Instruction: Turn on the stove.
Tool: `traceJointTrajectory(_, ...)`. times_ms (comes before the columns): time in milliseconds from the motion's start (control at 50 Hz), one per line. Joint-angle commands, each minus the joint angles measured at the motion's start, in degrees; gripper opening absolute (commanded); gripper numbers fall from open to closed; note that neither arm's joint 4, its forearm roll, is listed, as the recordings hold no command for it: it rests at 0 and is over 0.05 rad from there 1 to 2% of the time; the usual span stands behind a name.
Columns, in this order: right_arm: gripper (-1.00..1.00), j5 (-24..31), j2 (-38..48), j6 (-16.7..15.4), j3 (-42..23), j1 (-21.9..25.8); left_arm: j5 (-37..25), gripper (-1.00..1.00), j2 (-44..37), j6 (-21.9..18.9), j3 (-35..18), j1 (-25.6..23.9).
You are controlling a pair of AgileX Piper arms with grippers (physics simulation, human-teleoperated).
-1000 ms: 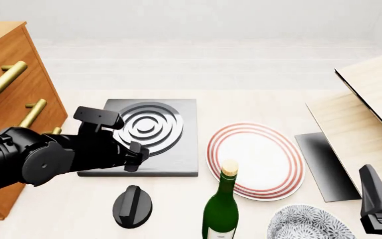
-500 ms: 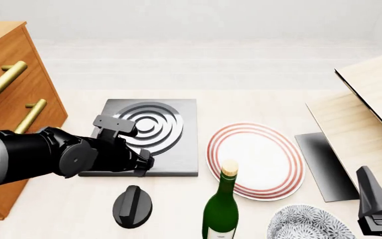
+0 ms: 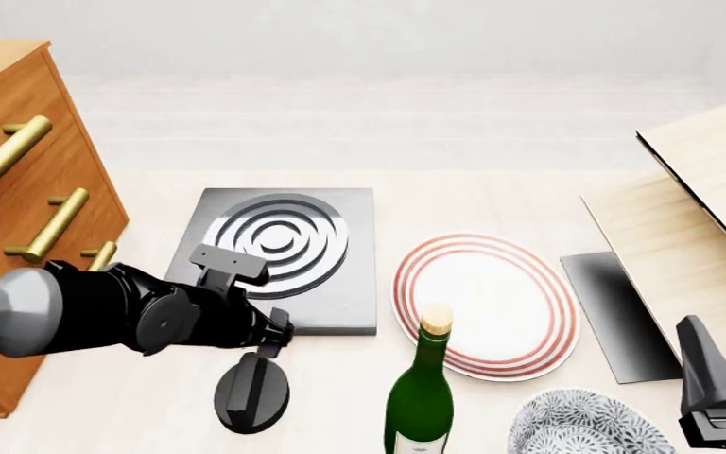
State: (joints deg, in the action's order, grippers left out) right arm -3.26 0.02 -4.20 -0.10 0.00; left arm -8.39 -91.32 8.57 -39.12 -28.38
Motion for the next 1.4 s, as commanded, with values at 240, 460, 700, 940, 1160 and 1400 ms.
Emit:
traceJointTrajectory(240, 1.0, 1.37, 0.02, -0.37, -1.54, -0.03, 1.39, 1.0, -0.63, -3.74, 2.6, 2.79)
traceJointTrajectory(460, 1.0, 0.85, 0.0, -0.14, -0.93, -0.34, 2.68, 1.0, -0.6, -5.41, 4.12, 3.45)
traceJointTrajectory(700, 1.0, 0.26, 0.0, -0.25, -0.21, -0.15, 3.37, 1.0, 1.4, -5.67, 6.85, 2.76)
traceJointTrajectory(940, 1.0, 0.33, 0.0, -0.13, -0.21, -0.17, 4.72, 1.0, 3.18, -6.31, 9.78, 3.26)
traceJointTrajectory(1160, 1.0, 0.29, 0.0, -0.1, -0.16, -0.2, 4.22, 1.0, 5.7, -7.34, 11.23, 3.82)
traceJointTrajectory(1400, 1.0, 0.08, 0.0, -0.04, 0.0, -0.14, 2.14, 1.0, 11.63, -10.53, 13.19, 5.22)
